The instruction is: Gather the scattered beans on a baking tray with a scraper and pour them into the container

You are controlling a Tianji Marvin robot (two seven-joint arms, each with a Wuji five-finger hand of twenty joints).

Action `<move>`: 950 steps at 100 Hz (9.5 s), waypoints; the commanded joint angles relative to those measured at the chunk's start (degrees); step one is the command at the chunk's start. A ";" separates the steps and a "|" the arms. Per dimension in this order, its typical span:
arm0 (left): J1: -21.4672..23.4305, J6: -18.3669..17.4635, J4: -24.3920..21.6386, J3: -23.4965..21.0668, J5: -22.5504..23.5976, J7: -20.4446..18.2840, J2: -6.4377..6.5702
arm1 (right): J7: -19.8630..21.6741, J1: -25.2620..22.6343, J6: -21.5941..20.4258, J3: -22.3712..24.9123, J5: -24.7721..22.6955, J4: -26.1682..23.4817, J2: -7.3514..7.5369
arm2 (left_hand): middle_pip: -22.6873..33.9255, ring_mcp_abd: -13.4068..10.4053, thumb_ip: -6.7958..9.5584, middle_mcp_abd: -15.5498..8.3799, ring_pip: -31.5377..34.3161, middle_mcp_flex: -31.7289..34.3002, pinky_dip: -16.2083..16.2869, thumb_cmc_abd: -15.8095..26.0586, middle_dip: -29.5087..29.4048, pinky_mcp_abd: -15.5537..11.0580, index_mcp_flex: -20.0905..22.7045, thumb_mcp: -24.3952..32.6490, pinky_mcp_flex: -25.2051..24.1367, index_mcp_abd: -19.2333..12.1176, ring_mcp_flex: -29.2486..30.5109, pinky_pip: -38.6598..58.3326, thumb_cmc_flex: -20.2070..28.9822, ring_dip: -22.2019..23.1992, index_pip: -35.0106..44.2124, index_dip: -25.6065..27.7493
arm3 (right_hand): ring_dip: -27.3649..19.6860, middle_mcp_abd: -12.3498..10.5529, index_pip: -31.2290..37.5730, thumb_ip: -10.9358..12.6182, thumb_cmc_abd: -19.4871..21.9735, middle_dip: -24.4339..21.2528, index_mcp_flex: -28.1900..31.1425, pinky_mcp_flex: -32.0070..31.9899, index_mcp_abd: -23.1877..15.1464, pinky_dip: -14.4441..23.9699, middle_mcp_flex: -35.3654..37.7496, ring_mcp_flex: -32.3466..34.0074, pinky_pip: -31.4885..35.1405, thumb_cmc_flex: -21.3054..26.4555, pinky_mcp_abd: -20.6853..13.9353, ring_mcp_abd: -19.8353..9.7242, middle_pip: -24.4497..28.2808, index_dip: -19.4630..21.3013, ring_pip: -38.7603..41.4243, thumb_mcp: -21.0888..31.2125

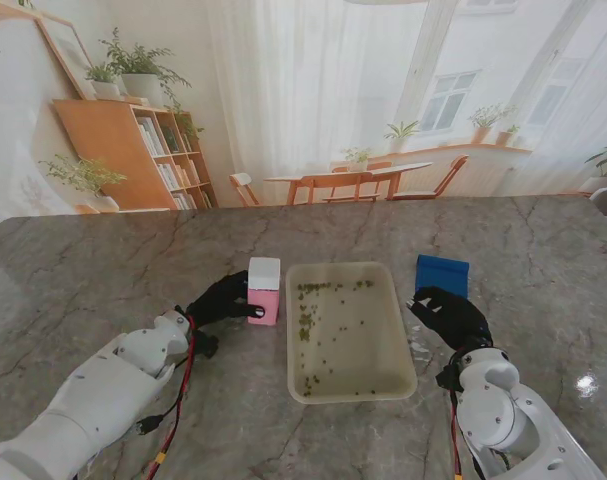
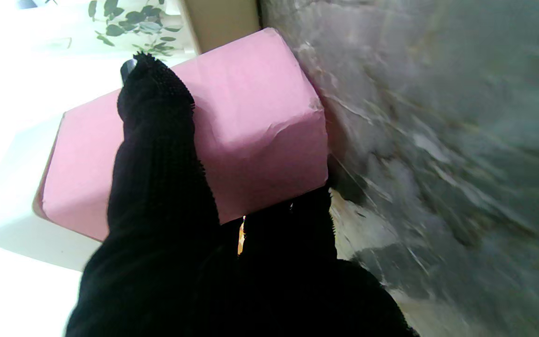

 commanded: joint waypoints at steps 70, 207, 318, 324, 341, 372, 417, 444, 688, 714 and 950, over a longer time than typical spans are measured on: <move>16.29 6.14 -31.78 -12.17 19.51 14.35 4.80 | -7.63 -0.78 -3.51 -0.93 0.42 -2.68 -1.71 | 7.77 3.55 6.69 -5.54 7.74 10.39 9.10 11.36 6.87 17.85 4.69 9.74 10.26 -1.75 7.68 83.40 11.10 3.48 24.35 2.69 | 1.27 0.42 -1.52 -0.41 0.34 0.94 -2.77 0.61 1.63 1.50 -1.83 0.05 2.78 0.36 0.37 0.52 1.39 -1.19 2.07 -0.90; 19.41 9.17 -42.79 -8.60 31.72 15.52 6.50 | 12.78 19.98 -31.15 -16.19 -12.15 -2.20 4.03 | 8.61 3.98 7.13 -5.92 10.50 14.14 13.39 10.23 13.25 19.32 6.70 9.47 10.53 -1.59 9.54 83.78 10.09 8.37 23.95 2.67 | -0.04 2.50 -9.69 -2.08 -4.60 1.38 -22.00 -0.24 9.97 5.83 -21.70 -11.33 2.52 -12.44 -5.44 -0.09 -1.20 7.19 -0.04 3.13; 21.09 9.83 -44.10 -9.70 30.50 15.69 6.40 | -4.50 29.44 -46.98 -20.51 -31.51 4.77 5.22 | 8.18 3.76 6.96 -6.09 10.11 14.27 13.87 10.16 13.12 19.00 6.56 9.88 11.04 -1.81 9.78 83.18 9.71 8.59 24.42 2.01 | -7.02 -14.79 21.53 -5.35 -23.97 -6.77 -16.29 6.44 -18.95 -9.72 -7.23 3.43 -3.69 -0.05 -10.54 -11.95 11.74 -14.28 -1.72 37.30; 21.11 10.02 -44.10 -9.77 30.65 15.51 6.47 | -3.46 28.72 -47.40 -19.55 -30.60 4.08 5.10 | 8.16 3.69 6.96 -6.09 10.08 14.25 13.90 10.18 13.11 19.00 6.50 9.90 10.97 -1.81 9.74 83.17 9.71 8.59 24.37 2.00 | -7.35 -11.69 17.02 -5.41 -22.80 -7.78 -17.68 -0.64 -14.38 -7.48 -11.53 -3.13 -3.03 -8.66 -8.17 -7.37 10.29 -13.55 -1.35 34.75; 21.13 10.56 -44.08 -9.83 31.24 15.36 6.57 | 1.60 25.48 -44.08 -17.30 -21.81 1.73 3.88 | 8.17 3.84 6.96 -5.95 10.11 14.14 13.99 10.21 13.12 18.97 6.49 9.95 10.81 -1.69 9.63 83.16 9.79 8.65 24.36 2.07 | -8.21 -4.07 3.25 -4.48 -9.40 -8.09 -18.71 -11.20 -2.71 -7.11 -18.45 -13.43 -4.78 -18.42 -3.13 0.63 5.33 -8.12 -4.61 16.11; 21.22 10.72 -44.12 -9.83 32.49 15.92 6.61 | 14.73 21.46 -20.18 -19.21 -14.88 -6.83 3.94 | 8.15 3.97 6.96 -5.71 10.24 13.94 14.18 10.23 13.07 19.21 6.38 9.96 10.54 -1.45 9.37 83.30 9.88 8.75 24.24 2.11 | 4.35 4.54 -10.61 0.92 13.84 -3.88 -16.20 1.40 4.47 8.10 -15.52 -3.75 5.21 -12.81 1.83 5.50 -5.44 -0.81 2.03 -16.29; 21.60 10.63 -44.08 -10.29 32.08 16.01 6.57 | 18.86 23.81 -15.89 -22.74 -19.17 -8.32 4.60 | 8.16 4.12 6.95 -5.67 10.35 13.85 14.29 10.13 12.95 19.15 6.40 9.90 10.39 -1.47 9.19 83.33 9.93 8.77 24.12 2.11 | 12.72 -0.01 0.91 2.30 -5.51 14.29 -7.40 27.70 1.29 13.54 -5.03 10.24 20.21 1.81 -12.86 -5.47 10.94 9.01 28.57 -4.84; 21.64 10.75 -44.05 -10.33 32.00 15.79 6.61 | 15.48 25.15 -20.98 -22.66 -19.75 -6.20 4.41 | 8.15 4.11 6.95 -5.66 10.38 13.81 14.34 10.16 12.89 19.21 6.41 9.88 10.37 -1.44 9.17 83.34 9.93 8.76 24.06 2.16 | 4.89 -5.81 11.29 -0.29 -19.50 9.06 -4.61 36.43 -2.92 6.19 0.92 18.05 13.80 7.30 -21.22 -11.95 21.33 9.71 20.49 26.57; 23.48 12.15 -45.99 -11.93 31.74 15.57 6.72 | 0.06 29.21 -33.82 -22.94 -36.64 -0.28 6.07 | 8.27 4.06 6.93 -5.69 10.32 13.87 14.44 10.09 12.53 19.08 6.56 9.90 10.43 -1.46 9.22 83.13 9.85 8.69 23.95 2.35 | 2.14 -22.84 25.38 -15.18 -26.12 7.78 -15.42 17.23 -12.62 -0.09 6.82 11.17 8.62 11.08 -13.54 -18.42 19.29 4.34 16.19 31.00; 23.65 12.37 -46.23 -12.00 31.51 15.49 6.71 | -3.73 31.08 -38.36 -23.44 -39.78 1.13 6.77 | 8.19 4.05 6.94 -5.76 10.32 13.79 14.43 10.11 12.47 19.11 6.55 9.87 10.45 -1.50 9.27 83.11 9.79 8.69 23.93 2.33 | -1.96 -24.75 27.77 -12.98 -25.30 0.84 -17.62 9.85 -17.94 -3.55 4.22 8.52 4.08 11.13 -11.79 -17.02 12.13 -4.52 8.91 35.57; 23.82 11.26 -45.13 -12.74 26.39 14.81 6.24 | 1.12 32.34 -36.55 -25.71 -25.61 4.49 3.99 | 7.87 3.31 6.96 -6.55 9.98 14.22 14.25 9.77 11.97 18.54 7.03 9.77 11.02 -2.85 9.78 82.87 9.52 8.42 24.09 1.97 | 2.54 -13.17 36.89 -14.20 -31.02 5.27 -14.79 37.95 -14.74 3.81 0.70 21.70 4.80 15.20 -30.91 -22.46 24.30 2.66 13.97 34.74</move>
